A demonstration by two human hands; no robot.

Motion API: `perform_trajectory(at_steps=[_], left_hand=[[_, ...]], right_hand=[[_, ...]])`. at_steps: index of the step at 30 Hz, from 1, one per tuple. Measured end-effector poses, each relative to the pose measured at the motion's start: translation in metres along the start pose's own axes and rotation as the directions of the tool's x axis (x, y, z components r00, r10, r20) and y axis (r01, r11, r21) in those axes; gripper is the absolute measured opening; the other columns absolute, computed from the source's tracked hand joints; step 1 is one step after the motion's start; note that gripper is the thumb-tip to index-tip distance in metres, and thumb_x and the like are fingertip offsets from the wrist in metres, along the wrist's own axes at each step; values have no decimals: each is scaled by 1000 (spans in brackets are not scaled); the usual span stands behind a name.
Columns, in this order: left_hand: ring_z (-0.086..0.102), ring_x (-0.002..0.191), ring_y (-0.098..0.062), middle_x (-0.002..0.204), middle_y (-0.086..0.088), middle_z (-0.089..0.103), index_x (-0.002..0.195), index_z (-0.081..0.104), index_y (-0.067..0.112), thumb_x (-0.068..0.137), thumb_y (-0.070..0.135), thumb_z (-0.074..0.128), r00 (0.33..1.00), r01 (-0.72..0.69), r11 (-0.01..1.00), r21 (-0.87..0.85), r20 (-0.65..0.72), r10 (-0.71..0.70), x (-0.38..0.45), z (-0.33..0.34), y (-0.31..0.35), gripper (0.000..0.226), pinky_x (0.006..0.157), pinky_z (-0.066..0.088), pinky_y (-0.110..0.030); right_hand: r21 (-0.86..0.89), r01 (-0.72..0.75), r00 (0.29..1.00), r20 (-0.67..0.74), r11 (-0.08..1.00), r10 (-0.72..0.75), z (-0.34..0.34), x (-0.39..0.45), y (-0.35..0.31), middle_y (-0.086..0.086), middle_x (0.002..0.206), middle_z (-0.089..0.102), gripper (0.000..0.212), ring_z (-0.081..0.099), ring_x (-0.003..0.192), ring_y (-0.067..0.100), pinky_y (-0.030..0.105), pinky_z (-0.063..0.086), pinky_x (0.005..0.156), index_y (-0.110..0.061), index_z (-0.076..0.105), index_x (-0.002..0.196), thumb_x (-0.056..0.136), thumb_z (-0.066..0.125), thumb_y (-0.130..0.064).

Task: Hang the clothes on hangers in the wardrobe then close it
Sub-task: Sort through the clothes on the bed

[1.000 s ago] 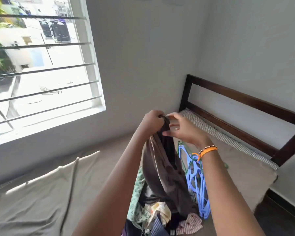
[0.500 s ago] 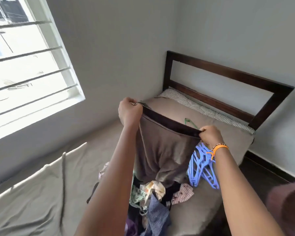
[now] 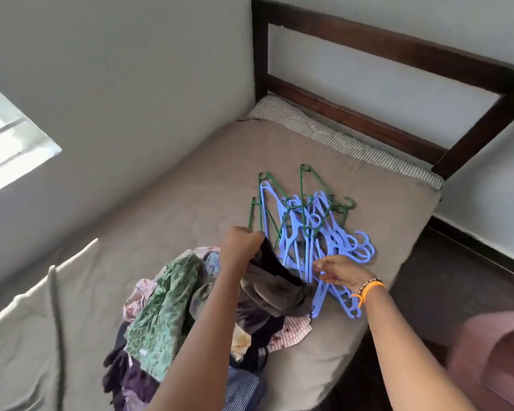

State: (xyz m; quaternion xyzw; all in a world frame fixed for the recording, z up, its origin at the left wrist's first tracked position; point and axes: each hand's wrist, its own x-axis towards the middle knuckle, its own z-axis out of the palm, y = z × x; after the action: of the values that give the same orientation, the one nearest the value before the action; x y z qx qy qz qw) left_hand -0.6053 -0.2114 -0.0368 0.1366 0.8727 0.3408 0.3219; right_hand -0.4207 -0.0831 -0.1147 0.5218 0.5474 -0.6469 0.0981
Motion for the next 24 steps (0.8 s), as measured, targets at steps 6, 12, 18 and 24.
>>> perform_trajectory(at_steps=[6, 12, 18, 24], left_hand=[[41, 60, -28, 51, -8, 41, 53, 44, 11, 84, 18, 58, 998, 21, 991, 135, -56, -14, 53, 42, -7, 35, 51, 29, -31], [47, 66, -27, 55, 0, 48, 69, 56, 8, 87, 23, 60, 994, 28, 977, 214, -107, -5, 87, 60, -13, 24, 54, 31, -32], [49, 66, -25, 56, -1, 50, 77, 61, 1, 84, 17, 60, 993, 20, 976, 217, -122, 7, 96, 57, -12, 18, 51, 34, -23], [55, 78, -25, 71, -3, 59, 83, 65, 12, 81, 16, 63, 986, 83, 996, 44, -147, -76, 79, 33, 11, 5, 64, 38, -27]], right_hand=[[244, -17, 983, -173, 970, 61, -7, 105, -4, 36, 133, 45, 35, 48, 120, 46, 48, 41, 103, 16, 44, 128, 98, 42, -1], [500, -100, 951, -206, 860, 230, -25, 219, -20, 19, 126, 51, 51, 52, 110, 36, 44, 42, 101, -4, 31, 145, 99, 46, -20], [604, -122, 900, -266, 787, 344, -29, 235, -35, 22, 140, 42, 54, 47, 121, 39, 46, 43, 93, -2, 32, 144, 101, 41, -33], [510, 241, 871, -489, 826, 47, 11, 154, -36, 5, 69, 42, 23, 39, 54, 17, 30, 36, 53, -8, 59, 101, 101, 39, -19]])
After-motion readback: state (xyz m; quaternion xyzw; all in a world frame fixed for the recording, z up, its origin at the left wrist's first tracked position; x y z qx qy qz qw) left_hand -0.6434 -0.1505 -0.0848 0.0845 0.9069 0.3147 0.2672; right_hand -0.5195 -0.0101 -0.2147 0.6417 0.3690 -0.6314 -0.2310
